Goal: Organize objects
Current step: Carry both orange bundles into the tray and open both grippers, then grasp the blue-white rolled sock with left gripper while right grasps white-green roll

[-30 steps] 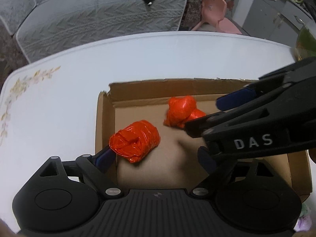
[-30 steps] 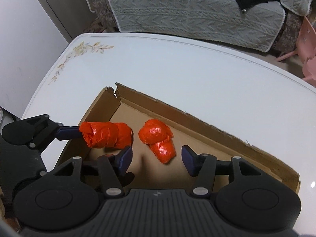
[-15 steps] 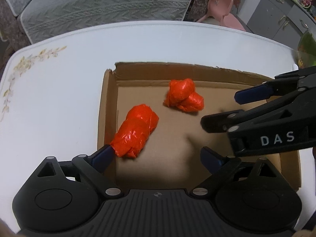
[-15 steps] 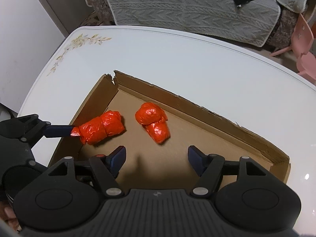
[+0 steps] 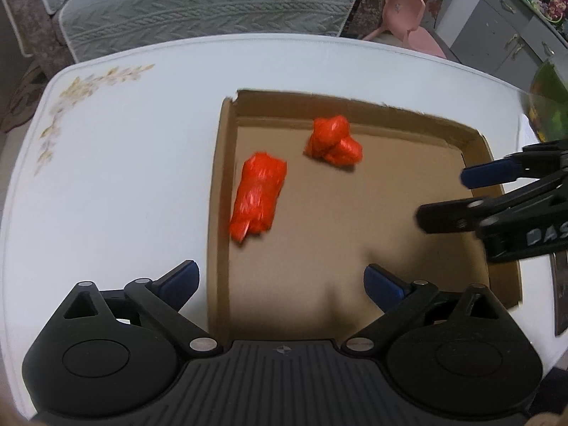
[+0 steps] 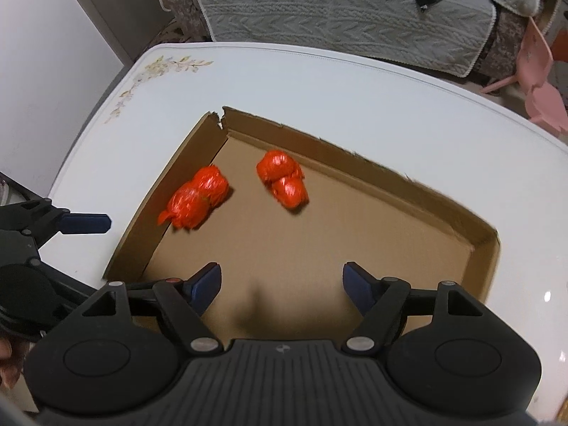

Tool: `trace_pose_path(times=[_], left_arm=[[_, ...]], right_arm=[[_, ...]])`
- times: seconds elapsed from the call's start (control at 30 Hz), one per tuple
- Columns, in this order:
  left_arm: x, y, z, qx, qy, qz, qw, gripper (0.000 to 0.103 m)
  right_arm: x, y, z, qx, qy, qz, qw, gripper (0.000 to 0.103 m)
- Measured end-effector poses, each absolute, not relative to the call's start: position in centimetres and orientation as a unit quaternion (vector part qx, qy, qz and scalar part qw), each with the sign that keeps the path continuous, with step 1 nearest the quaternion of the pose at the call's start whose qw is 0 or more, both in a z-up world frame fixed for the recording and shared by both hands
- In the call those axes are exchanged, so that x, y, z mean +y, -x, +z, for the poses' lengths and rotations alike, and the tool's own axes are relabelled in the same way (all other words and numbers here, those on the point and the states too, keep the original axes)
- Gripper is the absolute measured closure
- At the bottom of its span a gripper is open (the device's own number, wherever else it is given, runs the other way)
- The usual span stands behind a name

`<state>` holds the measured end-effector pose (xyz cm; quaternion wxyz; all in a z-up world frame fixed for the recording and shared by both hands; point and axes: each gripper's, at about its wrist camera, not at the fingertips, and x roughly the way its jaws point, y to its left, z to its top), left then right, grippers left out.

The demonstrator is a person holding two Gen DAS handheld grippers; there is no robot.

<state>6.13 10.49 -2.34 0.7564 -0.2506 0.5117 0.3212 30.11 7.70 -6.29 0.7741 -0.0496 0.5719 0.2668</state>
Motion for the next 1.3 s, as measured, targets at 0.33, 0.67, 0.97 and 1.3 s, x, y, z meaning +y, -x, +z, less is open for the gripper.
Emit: trace_pose_path(times=[0.33, 0.67, 0.97, 1.3], left_arm=[[6.1, -1.8, -0.9, 0.52, 0.272, 0.333, 0.739, 0.002], [3.2, 1.8, -2.6, 0.563, 0.274, 0.344, 0.7, 0.001], [3.8, 3.6, -5.1, 0.547, 0.33, 0.346, 0.687, 0.001], [4.2, 4.5, -6.1, 0.544, 0.342, 0.368, 0.672, 0.001]], right_arm=[[4.2, -24.6, -4.4, 0.571, 0.024, 0.279, 0.772, 0.026], [-1.9, -20.4, -6.1, 0.576, -0.024, 0.252, 0.777, 0.02], [-4.5, -18.6, -10.8, 0.627, -0.06, 0.192, 0.753, 0.02], [-3.7, -18.8, -12.7, 0.634, -0.041, 0.185, 0.75, 0.029]])
